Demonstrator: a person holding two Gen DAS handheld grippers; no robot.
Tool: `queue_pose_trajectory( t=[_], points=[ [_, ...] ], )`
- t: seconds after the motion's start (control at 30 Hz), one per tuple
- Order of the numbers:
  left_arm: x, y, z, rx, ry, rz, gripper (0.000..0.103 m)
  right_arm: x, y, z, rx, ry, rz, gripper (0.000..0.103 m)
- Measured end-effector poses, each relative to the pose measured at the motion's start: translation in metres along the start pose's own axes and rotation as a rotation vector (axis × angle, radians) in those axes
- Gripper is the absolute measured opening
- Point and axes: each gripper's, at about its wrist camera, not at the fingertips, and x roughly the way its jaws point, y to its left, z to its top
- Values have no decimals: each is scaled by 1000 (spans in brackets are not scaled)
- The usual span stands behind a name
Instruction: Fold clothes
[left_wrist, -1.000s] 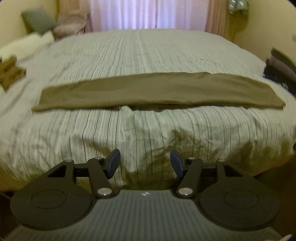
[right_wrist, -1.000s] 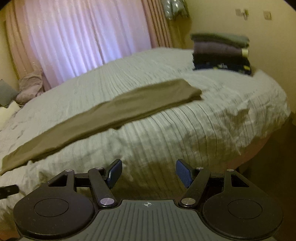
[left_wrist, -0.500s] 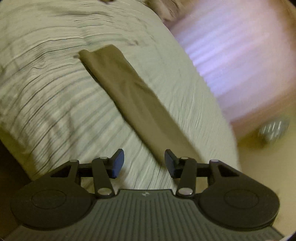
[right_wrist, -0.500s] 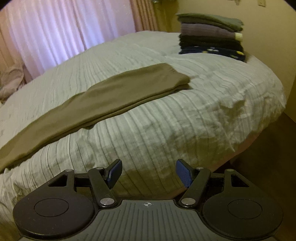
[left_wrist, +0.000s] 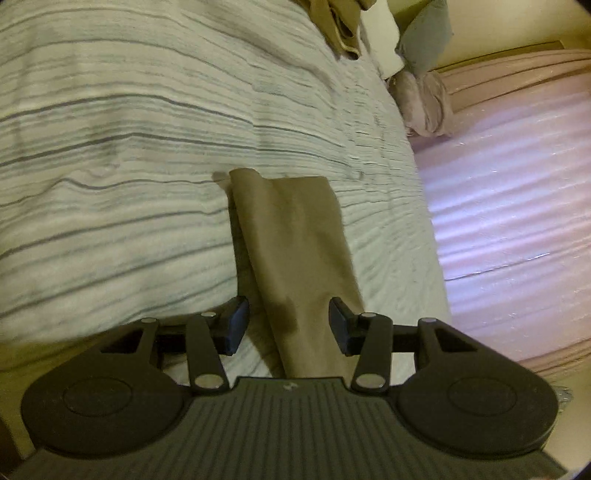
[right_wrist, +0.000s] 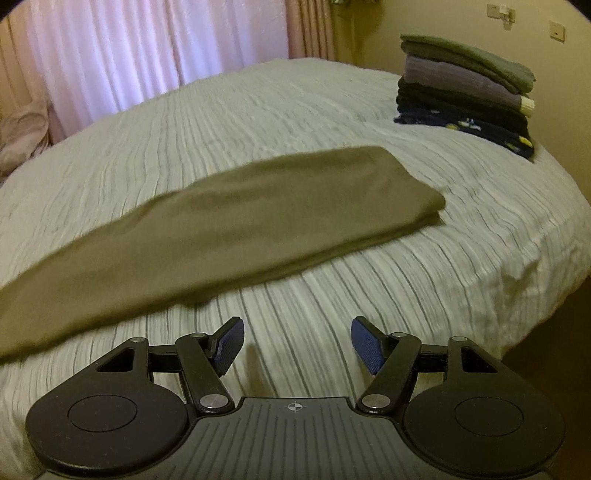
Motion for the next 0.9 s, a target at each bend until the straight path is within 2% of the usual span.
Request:
queue_pose_trajectory(
  t=[0.1, 0.17, 0.23, 0.27, 0.3, 0.37, 0.4, 0.5, 0.6, 0.7, 0.77, 0.8, 0.83, 0.87, 0.9],
  points=[
    [10, 3, -4, 17, -28, -1, 42, 10, -2, 13, 56, -36, 10, 68],
    [14, 1, -7, 45, -50, 8, 38, 15, -3, 21, 87, -57, 13, 68],
    [18, -1, -9, 74, -69, 20, 18, 19, -5, 25, 106, -70, 16, 68],
    [20, -3, -8, 89, -67, 23, 16, 21, -6, 27, 112, -73, 18, 68],
    [20, -7, -8, 109, -69, 29, 3, 23, -8, 27, 119, -73, 20, 68],
    [20, -15, -8, 150, -74, 40, 2, 25, -12, 26, 135, -71, 22, 68],
    [17, -26, -11, 220, -83, 56, 2, 25, -16, 25, 142, -70, 23, 68],
    [5, -80, -35, 543, -107, 57, 2, 22, -30, 20, 172, -75, 11, 68],
    [-13, -136, -83, 820, -100, -57, 2, 20, -45, 17, 202, -77, -9, 68],
    [-30, -179, -157, 1078, -60, -218, 2, 15, -57, 17, 227, -84, -21, 68],
    [-33, -193, -216, 1229, 26, -317, 4, 10, -62, 16, 235, -96, -18, 68],
    [-26, -191, -246, 1297, 92, -328, 8, 8, -64, 16, 236, -100, -17, 68],
    [-18, -189, -276, 1364, 160, -340, 20, 6, -65, 17, 236, -103, -14, 68],
    [-11, -187, -305, 1430, 229, -351, 22, 3, -66, 17, 237, -105, -12, 68],
    [0, -177, -333, 1503, 295, -316, 22, 2, -67, 17, 239, -105, -9, 68]
  ],
)
